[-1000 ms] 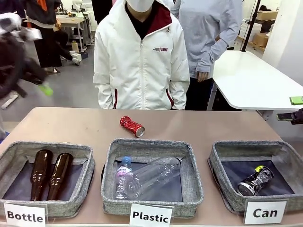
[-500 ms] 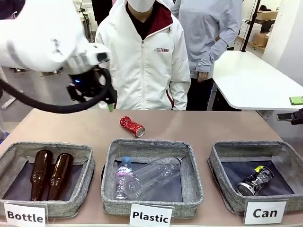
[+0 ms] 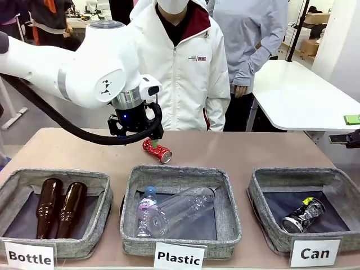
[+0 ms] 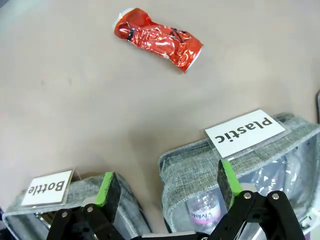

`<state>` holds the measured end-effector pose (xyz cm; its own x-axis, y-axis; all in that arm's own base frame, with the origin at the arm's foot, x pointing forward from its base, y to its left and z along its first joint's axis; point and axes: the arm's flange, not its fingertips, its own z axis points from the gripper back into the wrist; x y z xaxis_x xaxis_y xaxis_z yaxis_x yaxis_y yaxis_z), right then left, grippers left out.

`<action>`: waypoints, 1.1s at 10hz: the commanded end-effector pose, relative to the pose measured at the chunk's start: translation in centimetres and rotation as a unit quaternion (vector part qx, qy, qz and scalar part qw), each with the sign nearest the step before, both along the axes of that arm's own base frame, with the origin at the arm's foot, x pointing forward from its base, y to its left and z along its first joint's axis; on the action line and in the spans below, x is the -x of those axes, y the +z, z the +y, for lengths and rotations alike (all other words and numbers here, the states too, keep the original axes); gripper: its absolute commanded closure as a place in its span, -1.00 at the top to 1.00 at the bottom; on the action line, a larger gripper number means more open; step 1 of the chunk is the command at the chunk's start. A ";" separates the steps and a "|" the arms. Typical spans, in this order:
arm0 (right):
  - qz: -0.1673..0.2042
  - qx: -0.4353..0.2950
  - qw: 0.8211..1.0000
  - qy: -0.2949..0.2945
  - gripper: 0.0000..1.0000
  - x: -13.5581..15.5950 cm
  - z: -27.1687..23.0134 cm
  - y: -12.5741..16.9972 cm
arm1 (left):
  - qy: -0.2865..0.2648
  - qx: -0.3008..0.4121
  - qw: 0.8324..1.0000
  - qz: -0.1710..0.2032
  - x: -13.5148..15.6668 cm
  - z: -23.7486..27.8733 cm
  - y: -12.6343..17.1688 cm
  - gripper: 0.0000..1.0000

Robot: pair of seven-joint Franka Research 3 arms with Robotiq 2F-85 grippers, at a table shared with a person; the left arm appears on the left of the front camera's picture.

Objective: Sort the can waste into the basket.
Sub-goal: Pick up the can waste from the table and place it in the right Fabric basket.

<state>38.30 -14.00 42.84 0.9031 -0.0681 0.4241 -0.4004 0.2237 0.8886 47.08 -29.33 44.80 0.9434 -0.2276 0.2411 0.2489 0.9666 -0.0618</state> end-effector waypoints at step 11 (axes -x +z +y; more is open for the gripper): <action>-0.012 -0.004 1.000 0.002 1.00 0.0 0.0 0.1 | 0.244 0.072 0.967 -0.027 0.7 -4.6 -1.1 1.00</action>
<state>38.30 -14.01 42.84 0.9030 -0.0681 0.4243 -0.4006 0.2237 0.8885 45.94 -32.40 45.01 0.9484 0.2235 0.2249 -0.1636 0.9526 -0.2566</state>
